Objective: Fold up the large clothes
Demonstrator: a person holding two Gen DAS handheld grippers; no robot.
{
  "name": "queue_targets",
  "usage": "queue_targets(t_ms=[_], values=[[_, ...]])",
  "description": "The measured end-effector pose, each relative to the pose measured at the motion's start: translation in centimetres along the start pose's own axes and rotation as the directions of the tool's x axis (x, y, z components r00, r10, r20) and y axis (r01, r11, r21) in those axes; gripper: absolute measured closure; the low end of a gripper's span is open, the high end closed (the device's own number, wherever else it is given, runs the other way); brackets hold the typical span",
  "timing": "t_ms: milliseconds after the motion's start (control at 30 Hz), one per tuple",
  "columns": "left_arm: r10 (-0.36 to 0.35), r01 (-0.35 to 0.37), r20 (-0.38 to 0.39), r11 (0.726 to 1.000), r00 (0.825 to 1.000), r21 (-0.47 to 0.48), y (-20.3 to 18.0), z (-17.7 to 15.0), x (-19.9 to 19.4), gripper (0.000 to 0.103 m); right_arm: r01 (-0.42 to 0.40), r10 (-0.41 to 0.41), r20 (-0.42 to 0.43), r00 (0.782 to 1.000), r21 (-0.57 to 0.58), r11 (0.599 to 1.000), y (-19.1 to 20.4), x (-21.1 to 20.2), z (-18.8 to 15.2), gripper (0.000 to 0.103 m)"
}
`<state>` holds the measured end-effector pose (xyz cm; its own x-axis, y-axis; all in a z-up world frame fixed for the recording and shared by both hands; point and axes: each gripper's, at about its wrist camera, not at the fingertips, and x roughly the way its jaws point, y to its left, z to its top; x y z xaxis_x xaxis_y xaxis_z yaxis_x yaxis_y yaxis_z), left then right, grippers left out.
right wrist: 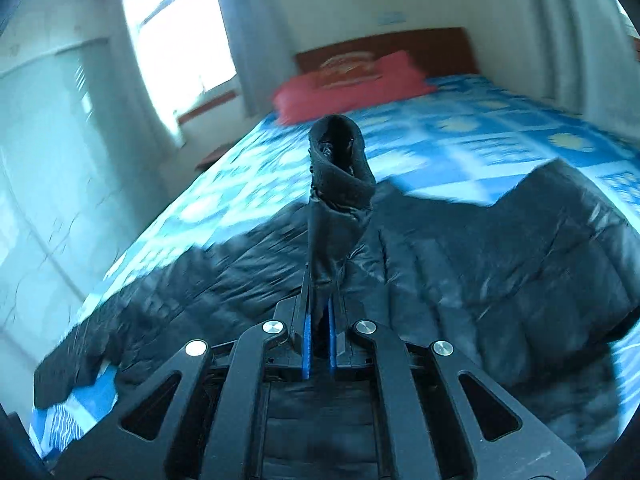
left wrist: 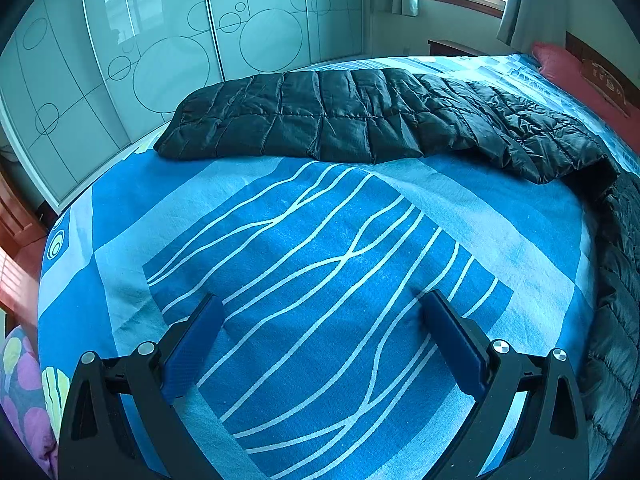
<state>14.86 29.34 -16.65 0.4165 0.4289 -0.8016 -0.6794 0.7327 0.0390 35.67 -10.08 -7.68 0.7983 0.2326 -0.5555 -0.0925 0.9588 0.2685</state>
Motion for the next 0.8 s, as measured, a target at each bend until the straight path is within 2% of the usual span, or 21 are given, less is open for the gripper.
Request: queue_targets(t_ms=[167,367,467,500,567,600,633,733,800], values=[[0.000,0.000,0.001,1.000,1.000,0.000,0.0,0.0,0.0,0.004,-0.016,0.010,-0.087,0.996,-0.078,0.997,5.7,4.1,-2.1,0.097],[-0.006,0.006,0.003,1.000,1.000,-0.003,0.1,0.0,0.0,0.004,0.019,-0.042,-0.160,0.986,-0.144,0.989,8.2,7.4,-4.3,0.094],[-0.007,0.007,0.006,1.000,1.000,-0.003,0.1,-0.1,-0.1,0.004,0.030,-0.068,-0.215,0.974,-0.176,0.984,8.9,8.7,-4.7,0.091],[-0.007,0.007,0.005,1.000,1.000,-0.003,0.1,-0.2,-0.1,0.004,0.023,-0.064,-0.229,0.971,-0.181,0.983,9.1,8.9,-4.7,0.086],[-0.007,0.007,0.006,1.000,1.000,-0.003,0.1,-0.1,-0.1,0.004,-0.052,0.012,-0.252,0.968,-0.150,0.987,9.0,8.1,-4.6,0.063],[-0.008,0.008,0.006,1.000,1.000,-0.004,0.1,-0.1,-0.1,0.004,-0.079,0.043,-0.253,0.966,-0.135,0.988,8.9,7.6,-4.7,0.042],[-0.008,0.008,0.006,1.000,1.000,-0.004,0.1,-0.1,-0.1,0.004,-0.115,0.085,-0.238,0.968,-0.116,0.987,8.7,6.3,-4.5,0.036],[-0.005,0.005,0.007,1.000,1.000,-0.002,0.1,-0.1,-0.1,0.004,-0.169,0.147,-0.188,0.971,-0.103,0.980,6.9,2.1,-3.4,0.036],[-0.005,0.005,0.007,1.000,1.000,-0.002,0.1,-0.1,-0.1,0.004,-0.146,0.134,-0.126,0.983,-0.096,0.985,4.0,-0.9,-2.0,0.037]])
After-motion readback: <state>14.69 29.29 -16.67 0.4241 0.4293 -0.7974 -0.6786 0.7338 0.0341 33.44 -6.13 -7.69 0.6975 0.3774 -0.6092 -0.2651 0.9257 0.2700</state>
